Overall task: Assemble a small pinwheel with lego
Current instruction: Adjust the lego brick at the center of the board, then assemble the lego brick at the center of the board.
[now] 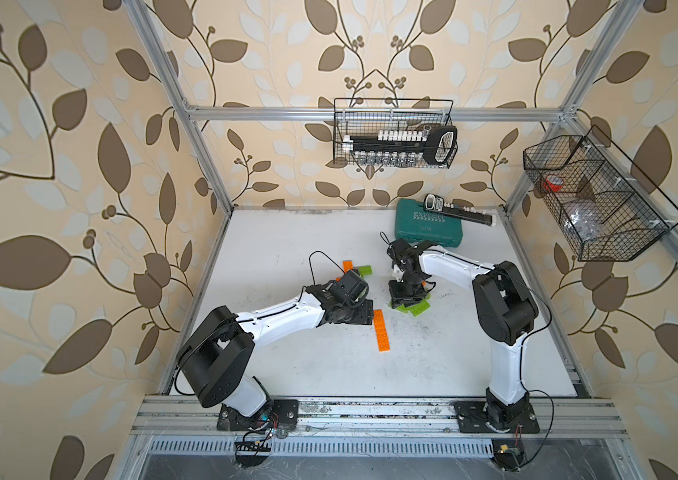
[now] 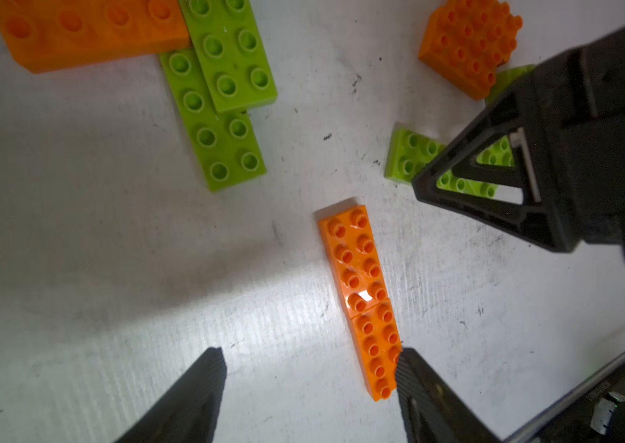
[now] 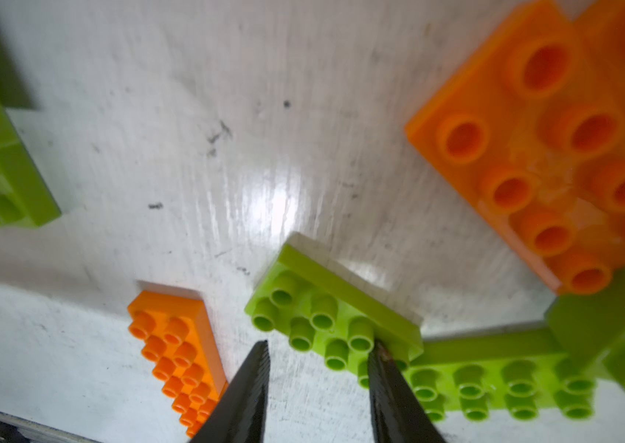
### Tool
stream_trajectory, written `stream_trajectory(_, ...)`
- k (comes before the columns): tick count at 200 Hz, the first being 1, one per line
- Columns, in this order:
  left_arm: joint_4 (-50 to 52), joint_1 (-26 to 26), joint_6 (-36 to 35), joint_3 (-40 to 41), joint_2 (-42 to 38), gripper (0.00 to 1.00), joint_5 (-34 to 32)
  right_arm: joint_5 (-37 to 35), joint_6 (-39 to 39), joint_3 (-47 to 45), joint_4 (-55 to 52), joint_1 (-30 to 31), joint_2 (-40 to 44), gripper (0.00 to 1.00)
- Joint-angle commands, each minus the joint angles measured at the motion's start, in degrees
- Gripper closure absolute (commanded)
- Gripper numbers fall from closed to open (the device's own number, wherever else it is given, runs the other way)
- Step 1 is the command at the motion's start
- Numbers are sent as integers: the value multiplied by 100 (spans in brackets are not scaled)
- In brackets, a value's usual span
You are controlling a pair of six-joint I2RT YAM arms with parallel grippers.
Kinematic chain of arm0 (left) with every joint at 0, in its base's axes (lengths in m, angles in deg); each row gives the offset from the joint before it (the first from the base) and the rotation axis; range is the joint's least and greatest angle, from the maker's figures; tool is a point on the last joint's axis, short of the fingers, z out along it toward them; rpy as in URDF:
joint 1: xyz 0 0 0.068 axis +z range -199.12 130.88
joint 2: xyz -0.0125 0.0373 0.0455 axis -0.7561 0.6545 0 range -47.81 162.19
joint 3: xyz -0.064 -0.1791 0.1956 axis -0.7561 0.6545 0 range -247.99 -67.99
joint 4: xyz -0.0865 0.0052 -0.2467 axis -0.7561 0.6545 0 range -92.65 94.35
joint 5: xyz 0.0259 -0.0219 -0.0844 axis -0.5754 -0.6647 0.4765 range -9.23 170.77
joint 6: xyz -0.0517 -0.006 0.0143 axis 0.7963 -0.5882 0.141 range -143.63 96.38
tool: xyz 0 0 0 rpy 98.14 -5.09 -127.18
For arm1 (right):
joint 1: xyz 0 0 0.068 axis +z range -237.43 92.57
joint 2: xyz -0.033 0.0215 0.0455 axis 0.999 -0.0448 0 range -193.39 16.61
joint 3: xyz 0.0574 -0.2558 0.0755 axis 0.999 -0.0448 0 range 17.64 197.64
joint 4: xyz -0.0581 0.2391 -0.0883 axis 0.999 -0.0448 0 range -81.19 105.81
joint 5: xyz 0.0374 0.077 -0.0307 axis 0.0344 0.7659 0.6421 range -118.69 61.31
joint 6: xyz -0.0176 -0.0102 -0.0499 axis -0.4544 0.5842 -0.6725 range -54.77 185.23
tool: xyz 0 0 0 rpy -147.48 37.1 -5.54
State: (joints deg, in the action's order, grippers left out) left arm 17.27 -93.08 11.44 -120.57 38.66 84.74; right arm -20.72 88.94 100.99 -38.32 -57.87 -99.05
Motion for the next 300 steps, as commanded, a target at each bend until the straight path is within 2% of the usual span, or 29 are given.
stream_trajectory(1,22,-60,155,170,-338,27,-33,-61,414,-467,-126,167,155,60)
stream_trajectory(38,-42,-60,272,412,-527,27,72,-151,1054,-1211,91,173,686,59)
stream_trajectory(72,-140,-131,341,511,-500,27,254,250,1395,-1897,420,265,1280,57)
stream_trajectory(105,-108,-594,429,503,-430,27,157,933,1213,-2185,717,598,1706,56)
stream_trajectory(124,-249,-850,569,612,-430,27,122,545,1036,-2211,568,634,1982,57)
stream_trajectory(140,-541,-886,765,846,-485,27,181,-157,807,-2138,256,647,2016,60)
stream_trajectory(154,-746,-877,931,1068,-630,27,149,-411,594,-2070,31,654,1917,62)
stream_trajectory(184,-858,-777,1054,1201,-742,27,122,-438,269,-2040,149,668,1778,58)
stream_trajectory(230,-762,-486,1068,1387,-1030,27,137,-433,-267,-1822,212,876,1536,29)
stream_trajectory(274,-524,-139,1019,1625,-1470,27,147,-774,-349,-1821,122,1239,1336,29)
stream_trajectory(300,-483,273,1038,1932,-1880,27,321,-1020,-259,-1729,59,1274,1208,32)
